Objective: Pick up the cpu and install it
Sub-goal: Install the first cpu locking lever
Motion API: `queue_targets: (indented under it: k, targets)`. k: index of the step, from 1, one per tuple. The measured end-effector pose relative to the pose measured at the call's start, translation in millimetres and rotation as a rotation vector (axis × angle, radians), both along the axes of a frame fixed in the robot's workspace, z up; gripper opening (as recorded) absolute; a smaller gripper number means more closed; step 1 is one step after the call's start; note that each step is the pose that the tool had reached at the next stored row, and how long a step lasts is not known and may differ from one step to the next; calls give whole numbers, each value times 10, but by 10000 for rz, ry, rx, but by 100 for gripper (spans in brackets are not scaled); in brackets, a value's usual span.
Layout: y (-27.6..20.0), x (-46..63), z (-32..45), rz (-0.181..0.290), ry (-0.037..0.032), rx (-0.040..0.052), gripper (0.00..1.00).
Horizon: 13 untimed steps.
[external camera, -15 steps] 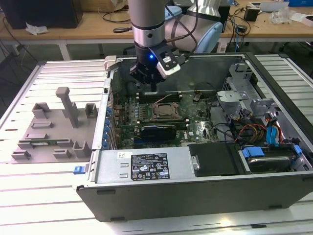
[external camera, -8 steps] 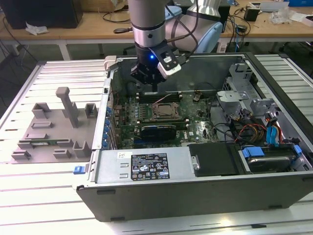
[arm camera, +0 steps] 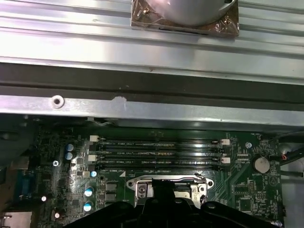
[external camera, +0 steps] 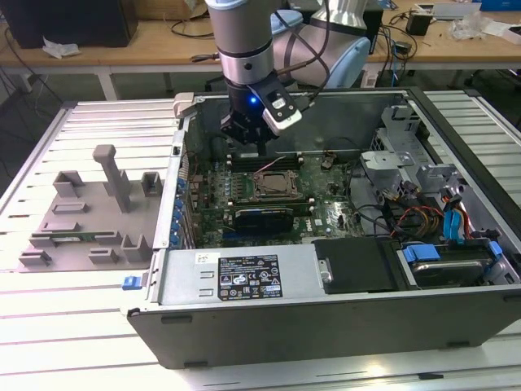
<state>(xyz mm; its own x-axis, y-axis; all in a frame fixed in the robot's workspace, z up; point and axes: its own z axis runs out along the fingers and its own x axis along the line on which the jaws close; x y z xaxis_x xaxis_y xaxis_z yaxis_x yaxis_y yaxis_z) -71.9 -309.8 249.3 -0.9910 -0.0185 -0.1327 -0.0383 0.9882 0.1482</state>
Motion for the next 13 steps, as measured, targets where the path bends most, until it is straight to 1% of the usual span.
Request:
queue_targets:
  k: [8,13]
  targets:
    - [0,10,-54,2,0,0,11]
    - [0,54,-95,-6,1,0,11]
